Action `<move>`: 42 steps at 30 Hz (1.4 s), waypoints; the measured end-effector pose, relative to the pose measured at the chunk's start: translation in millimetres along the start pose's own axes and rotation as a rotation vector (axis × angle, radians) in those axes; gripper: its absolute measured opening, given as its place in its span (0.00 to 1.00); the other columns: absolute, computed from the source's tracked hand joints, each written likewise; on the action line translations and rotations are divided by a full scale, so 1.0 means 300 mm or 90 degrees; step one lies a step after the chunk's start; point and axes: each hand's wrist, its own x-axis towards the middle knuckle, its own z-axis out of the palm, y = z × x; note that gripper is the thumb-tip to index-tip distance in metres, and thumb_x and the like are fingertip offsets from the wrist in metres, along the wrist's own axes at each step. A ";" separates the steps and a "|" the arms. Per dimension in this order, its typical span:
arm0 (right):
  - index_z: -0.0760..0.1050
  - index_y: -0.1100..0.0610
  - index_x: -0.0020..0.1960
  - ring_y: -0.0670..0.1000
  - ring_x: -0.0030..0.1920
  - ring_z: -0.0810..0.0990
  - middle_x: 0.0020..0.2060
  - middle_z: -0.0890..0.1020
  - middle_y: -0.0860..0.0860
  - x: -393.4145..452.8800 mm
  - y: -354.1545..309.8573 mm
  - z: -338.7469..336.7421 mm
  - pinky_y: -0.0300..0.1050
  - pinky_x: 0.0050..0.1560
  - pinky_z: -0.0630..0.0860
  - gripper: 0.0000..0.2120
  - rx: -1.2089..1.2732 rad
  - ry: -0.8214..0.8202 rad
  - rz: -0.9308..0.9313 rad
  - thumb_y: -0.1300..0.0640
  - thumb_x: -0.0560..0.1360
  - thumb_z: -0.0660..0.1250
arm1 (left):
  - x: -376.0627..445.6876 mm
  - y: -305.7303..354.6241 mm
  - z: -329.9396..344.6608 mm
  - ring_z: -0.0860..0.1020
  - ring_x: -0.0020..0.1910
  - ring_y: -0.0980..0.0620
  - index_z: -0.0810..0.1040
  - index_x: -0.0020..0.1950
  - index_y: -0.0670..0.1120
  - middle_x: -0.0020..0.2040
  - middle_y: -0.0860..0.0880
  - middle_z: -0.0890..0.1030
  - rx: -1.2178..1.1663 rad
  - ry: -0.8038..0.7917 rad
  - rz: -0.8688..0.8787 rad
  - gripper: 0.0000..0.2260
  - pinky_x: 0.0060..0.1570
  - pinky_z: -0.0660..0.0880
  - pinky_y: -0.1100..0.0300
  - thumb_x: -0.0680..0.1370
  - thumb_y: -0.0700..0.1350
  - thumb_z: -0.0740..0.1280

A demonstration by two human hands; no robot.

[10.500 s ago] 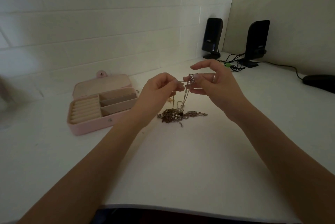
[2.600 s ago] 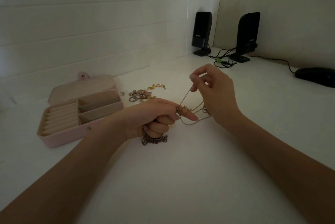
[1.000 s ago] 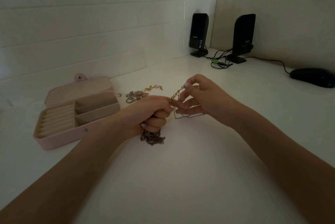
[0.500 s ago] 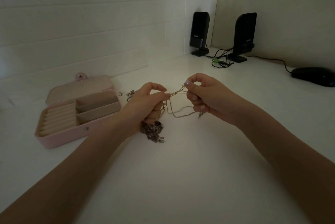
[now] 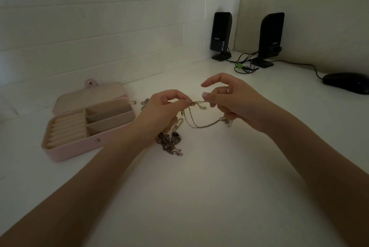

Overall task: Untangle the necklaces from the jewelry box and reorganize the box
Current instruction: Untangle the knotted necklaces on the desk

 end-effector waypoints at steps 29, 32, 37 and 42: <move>0.74 0.57 0.42 0.46 0.21 0.62 0.25 0.72 0.49 -0.009 -0.004 0.040 0.38 0.23 0.59 0.09 -0.039 -0.019 0.047 0.58 0.78 0.59 | -0.011 -0.001 0.017 0.57 0.20 0.58 0.81 0.37 0.51 0.22 0.50 0.65 0.080 0.071 0.094 0.08 0.20 0.55 0.68 0.75 0.41 0.70; 0.71 0.58 0.42 0.46 0.22 0.63 0.33 0.75 0.50 -0.011 -0.005 0.045 0.40 0.26 0.58 0.08 -0.012 -0.011 0.050 0.58 0.79 0.58 | -0.008 -0.003 0.021 0.56 0.18 0.58 0.81 0.39 0.48 0.19 0.55 0.63 0.104 0.024 0.043 0.08 0.19 0.54 0.69 0.77 0.40 0.67; 0.69 0.60 0.45 0.46 0.21 0.63 0.44 0.81 0.53 -0.008 -0.007 0.048 0.41 0.27 0.59 0.06 0.015 0.036 0.087 0.60 0.78 0.55 | -0.004 -0.006 0.020 0.57 0.18 0.56 0.82 0.37 0.51 0.21 0.52 0.63 0.071 0.014 0.011 0.13 0.20 0.54 0.69 0.78 0.40 0.64; 0.65 0.58 0.45 0.48 0.21 0.58 0.40 0.86 0.55 -0.015 -0.007 0.062 0.38 0.25 0.57 0.04 0.032 -0.012 0.161 0.60 0.77 0.53 | -0.007 0.009 0.014 0.57 0.18 0.57 0.81 0.42 0.46 0.22 0.52 0.62 0.013 -0.001 -0.022 0.11 0.20 0.54 0.69 0.79 0.38 0.62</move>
